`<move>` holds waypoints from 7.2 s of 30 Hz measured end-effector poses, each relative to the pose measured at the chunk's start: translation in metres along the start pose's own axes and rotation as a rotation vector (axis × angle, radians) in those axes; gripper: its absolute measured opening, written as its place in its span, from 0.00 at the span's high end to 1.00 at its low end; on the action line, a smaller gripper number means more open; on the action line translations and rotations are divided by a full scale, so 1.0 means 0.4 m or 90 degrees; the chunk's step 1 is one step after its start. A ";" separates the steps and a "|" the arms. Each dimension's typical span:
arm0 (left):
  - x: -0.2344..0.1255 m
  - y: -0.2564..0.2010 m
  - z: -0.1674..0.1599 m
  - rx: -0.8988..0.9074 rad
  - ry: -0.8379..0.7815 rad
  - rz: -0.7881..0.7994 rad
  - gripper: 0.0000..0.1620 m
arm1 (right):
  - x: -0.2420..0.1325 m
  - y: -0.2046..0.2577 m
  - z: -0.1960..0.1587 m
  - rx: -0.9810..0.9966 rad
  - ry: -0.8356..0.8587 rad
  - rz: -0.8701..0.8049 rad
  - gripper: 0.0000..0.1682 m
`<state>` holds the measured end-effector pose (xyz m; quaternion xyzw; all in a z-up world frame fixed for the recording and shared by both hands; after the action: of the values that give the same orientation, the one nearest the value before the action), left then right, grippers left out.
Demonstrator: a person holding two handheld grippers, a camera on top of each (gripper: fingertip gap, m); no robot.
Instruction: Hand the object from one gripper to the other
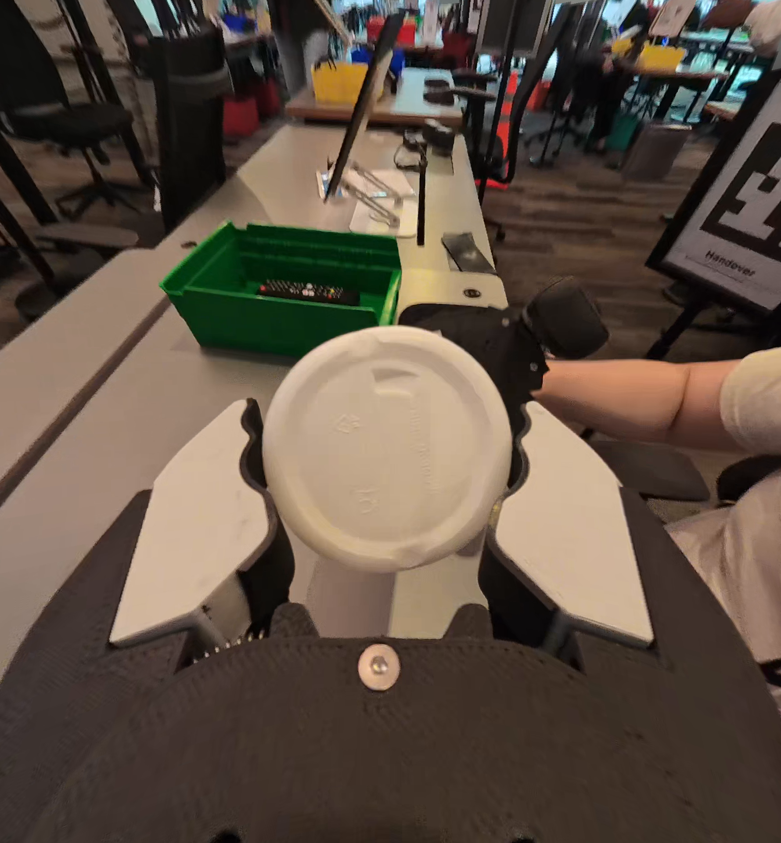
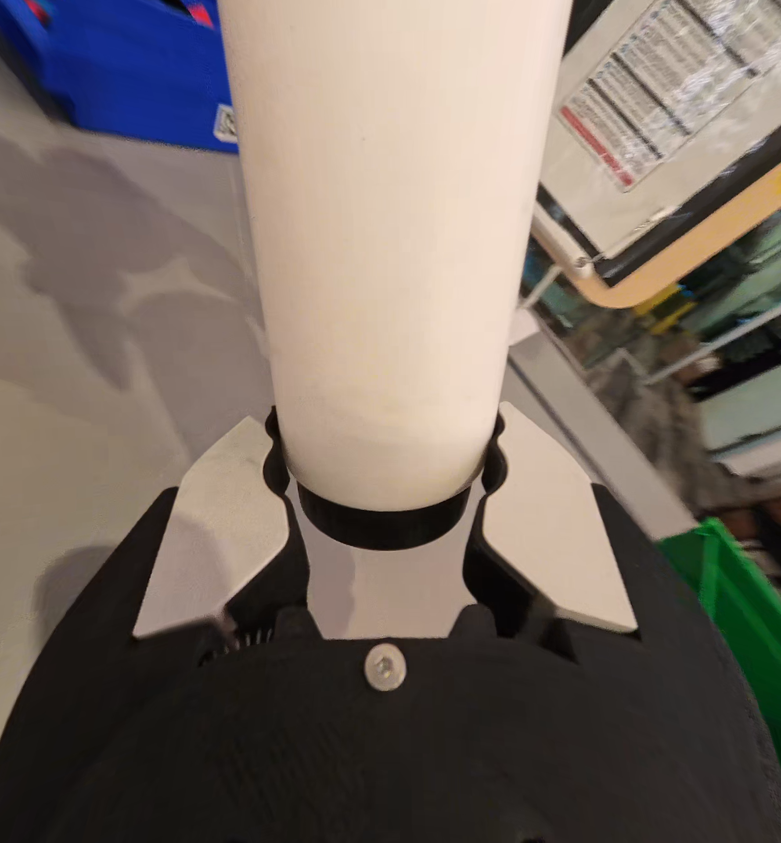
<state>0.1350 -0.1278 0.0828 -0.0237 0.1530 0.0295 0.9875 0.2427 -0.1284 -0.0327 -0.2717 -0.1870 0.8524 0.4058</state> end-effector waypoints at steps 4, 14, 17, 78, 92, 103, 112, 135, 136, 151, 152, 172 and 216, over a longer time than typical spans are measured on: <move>0.017 -0.015 -0.031 -0.038 0.059 -0.047 0.36 | -0.037 -0.064 -0.004 -0.124 0.061 -0.078 0.48; 0.024 -0.012 -0.012 -0.077 0.000 -0.095 0.39 | -0.096 -0.143 0.005 -0.289 0.138 -0.156 0.48; 0.018 -0.011 -0.013 -0.072 0.010 -0.072 0.38 | -0.098 -0.153 0.001 -0.329 0.169 -0.156 0.48; 0.055 0.039 0.046 -0.459 -0.586 -0.368 0.42 | -0.149 -0.255 0.434 0.468 -0.453 0.153 0.48; -0.035 0.094 0.066 0.007 -0.367 0.083 0.41 | -0.080 -0.250 0.295 0.125 -0.221 -0.118 0.48; -0.016 -0.019 0.109 0.112 -0.299 0.181 0.39 | -0.009 -0.168 0.243 -0.150 -0.085 -0.236 0.48; 0.014 0.007 0.086 0.090 -0.340 0.166 0.46 | 0.022 -0.140 0.246 -0.159 -0.073 -0.207 0.48; -0.082 0.141 0.055 -0.272 -0.353 -0.044 0.52 | -0.079 -0.014 0.122 -0.113 -0.171 0.030 0.46; -0.089 0.145 0.057 -0.283 -0.364 -0.053 0.52 | -0.088 -0.012 0.111 -0.116 -0.175 0.022 0.46; -0.120 0.203 0.039 -0.412 -0.524 -0.058 0.52 | -0.083 -0.014 0.148 0.000 -0.182 -0.141 0.40; -0.120 0.201 0.041 -0.402 -0.525 -0.048 0.51 | -0.076 -0.023 0.151 0.018 -0.166 -0.143 0.40; 0.023 0.032 0.060 -0.108 -0.280 -0.051 0.52 | 0.030 -0.025 0.155 0.237 -0.134 0.107 0.47; -0.175 0.076 0.084 -0.113 -0.192 0.095 0.41 | -0.052 -0.650 -0.621 0.590 0.661 -0.153 0.49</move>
<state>0.0763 -0.0990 0.1348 -0.0946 0.0017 0.1193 0.9883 0.5597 0.0357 -0.0805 -0.4198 0.3846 0.5534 0.6080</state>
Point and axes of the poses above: each gripper's, where its closed fingertips meet, x out along the fingers, z out of its top, y = z × x across the jaws, the point moved 4 cm from there along -x, back along the fingers
